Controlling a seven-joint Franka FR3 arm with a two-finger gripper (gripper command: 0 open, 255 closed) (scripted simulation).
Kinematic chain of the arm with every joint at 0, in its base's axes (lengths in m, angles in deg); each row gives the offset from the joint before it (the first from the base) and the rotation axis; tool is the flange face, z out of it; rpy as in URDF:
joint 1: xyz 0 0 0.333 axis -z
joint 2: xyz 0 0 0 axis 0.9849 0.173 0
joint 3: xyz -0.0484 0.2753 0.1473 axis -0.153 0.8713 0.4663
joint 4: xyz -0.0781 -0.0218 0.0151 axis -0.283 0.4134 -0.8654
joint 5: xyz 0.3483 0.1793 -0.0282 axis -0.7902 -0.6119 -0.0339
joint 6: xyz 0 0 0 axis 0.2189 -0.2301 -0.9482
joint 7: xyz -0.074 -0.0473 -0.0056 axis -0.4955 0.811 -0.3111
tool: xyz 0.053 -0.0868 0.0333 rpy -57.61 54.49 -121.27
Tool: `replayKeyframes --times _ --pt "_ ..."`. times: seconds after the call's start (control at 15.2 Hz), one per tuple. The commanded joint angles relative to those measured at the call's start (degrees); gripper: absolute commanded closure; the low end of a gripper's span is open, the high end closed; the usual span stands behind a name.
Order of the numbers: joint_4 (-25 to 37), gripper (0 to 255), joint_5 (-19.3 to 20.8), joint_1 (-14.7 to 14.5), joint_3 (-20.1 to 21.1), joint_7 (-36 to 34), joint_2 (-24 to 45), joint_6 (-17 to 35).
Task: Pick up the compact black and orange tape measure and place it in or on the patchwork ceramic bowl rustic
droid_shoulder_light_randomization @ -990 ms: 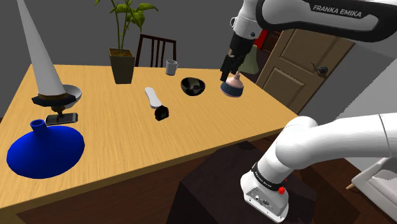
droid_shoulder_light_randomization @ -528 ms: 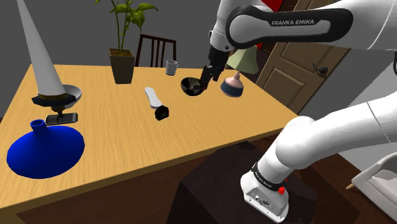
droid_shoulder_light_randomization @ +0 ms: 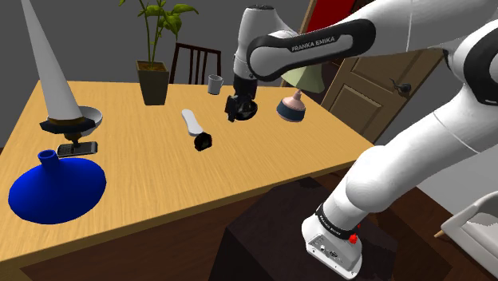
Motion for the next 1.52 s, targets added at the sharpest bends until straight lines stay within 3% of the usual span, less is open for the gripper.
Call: replayKeyframes --times 0.0,0.73,1.45 --pt "2.14 0 1.08 0.05 0.8 -1.21 4.96 2.62" --pt "17.11 0 9.6 -1.67 2.28 -8.13 30.09 10.78" --pt "16.14 0 11.58 -1.76 1.31 -9.42 34.03 15.56"
